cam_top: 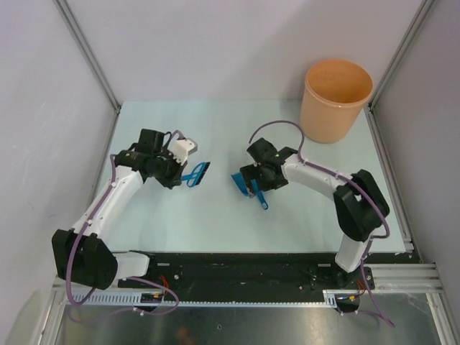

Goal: Sweep away the paper scraps from the table

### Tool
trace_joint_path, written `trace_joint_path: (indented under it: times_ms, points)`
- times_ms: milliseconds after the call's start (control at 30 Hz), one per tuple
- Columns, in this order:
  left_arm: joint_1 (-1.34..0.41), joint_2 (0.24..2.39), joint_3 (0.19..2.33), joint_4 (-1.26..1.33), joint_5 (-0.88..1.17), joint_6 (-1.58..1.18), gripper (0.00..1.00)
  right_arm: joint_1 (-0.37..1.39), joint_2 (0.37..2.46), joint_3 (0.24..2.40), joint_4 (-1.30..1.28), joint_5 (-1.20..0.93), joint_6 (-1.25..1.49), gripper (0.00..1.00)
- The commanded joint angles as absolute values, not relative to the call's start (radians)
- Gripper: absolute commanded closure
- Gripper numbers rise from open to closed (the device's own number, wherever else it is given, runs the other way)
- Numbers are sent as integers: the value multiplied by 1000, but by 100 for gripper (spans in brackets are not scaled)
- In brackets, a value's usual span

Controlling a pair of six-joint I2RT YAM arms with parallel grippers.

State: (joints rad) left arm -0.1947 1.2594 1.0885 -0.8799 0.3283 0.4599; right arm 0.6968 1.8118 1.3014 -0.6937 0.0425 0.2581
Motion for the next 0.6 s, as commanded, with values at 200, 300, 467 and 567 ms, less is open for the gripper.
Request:
trace_joint_path:
  times_ms: [200, 300, 467, 567]
  points:
    - [-527, 1446, 1357, -862, -24, 427, 100, 559, 1447, 1198, -629, 347, 285, 0]
    - [-659, 1518, 1440, -858, -237, 428, 100, 459, 1376, 1118, -598, 328, 293, 0]
    - [-855, 1706, 1515, -822, -553, 475, 100, 321, 1243, 1033, -586, 250, 288, 0]
    - [-937, 1822, 1555, -796, -677, 500, 100, 255, 1198, 1009, -589, 216, 282, 0]
